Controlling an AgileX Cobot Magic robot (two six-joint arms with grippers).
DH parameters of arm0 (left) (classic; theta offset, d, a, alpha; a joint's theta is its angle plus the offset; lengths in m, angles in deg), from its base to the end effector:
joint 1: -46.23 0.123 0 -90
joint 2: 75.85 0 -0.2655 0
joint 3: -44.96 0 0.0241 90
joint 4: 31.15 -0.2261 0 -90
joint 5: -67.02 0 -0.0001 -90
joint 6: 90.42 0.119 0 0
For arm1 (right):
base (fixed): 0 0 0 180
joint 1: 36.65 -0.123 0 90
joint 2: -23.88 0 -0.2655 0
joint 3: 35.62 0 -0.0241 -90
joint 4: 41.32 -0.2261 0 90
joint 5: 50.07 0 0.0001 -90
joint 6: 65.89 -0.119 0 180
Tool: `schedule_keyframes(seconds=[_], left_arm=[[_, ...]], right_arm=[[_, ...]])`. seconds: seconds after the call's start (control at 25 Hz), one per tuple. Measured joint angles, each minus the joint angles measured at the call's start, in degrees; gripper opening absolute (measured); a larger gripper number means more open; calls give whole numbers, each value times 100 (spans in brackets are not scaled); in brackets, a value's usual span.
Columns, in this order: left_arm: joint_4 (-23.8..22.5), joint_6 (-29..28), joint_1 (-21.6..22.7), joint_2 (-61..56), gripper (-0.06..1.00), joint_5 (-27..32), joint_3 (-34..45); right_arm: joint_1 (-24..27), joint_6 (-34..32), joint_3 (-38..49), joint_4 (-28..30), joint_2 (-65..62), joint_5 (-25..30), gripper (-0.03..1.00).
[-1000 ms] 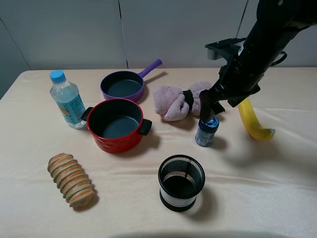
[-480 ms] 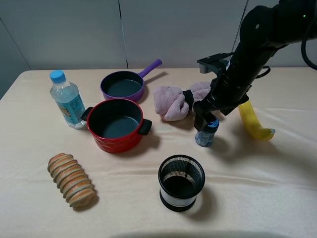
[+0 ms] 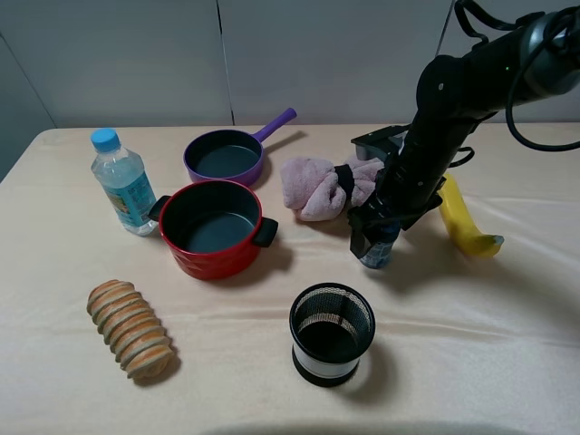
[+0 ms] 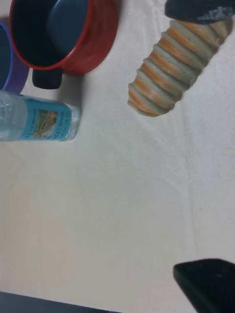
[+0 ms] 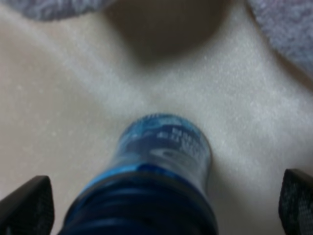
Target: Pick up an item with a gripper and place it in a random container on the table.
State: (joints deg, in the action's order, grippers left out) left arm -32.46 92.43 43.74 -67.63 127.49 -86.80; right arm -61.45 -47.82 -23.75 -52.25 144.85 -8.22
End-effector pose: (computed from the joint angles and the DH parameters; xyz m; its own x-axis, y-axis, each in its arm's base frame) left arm 0.0185 0.0016 0.2520 -0.4500 0.0806 -0.8894 0.0533 0.9966 0.0634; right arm 0.2939 0.1524 0.0971 -0.8162 -0.5647 -0.1217 -0.5764 0.8102 0.1065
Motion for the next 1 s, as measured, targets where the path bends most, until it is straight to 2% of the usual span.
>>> schedule_keyframes(seconds=[0.16,1.0], left_arm=[[0,0,0,0,97,0,0],[0,0,0,0,97,0,0]], right_arm=[[0,66,0,-6,99,-146,69],[0,126,0,-127,377,-225,68]])
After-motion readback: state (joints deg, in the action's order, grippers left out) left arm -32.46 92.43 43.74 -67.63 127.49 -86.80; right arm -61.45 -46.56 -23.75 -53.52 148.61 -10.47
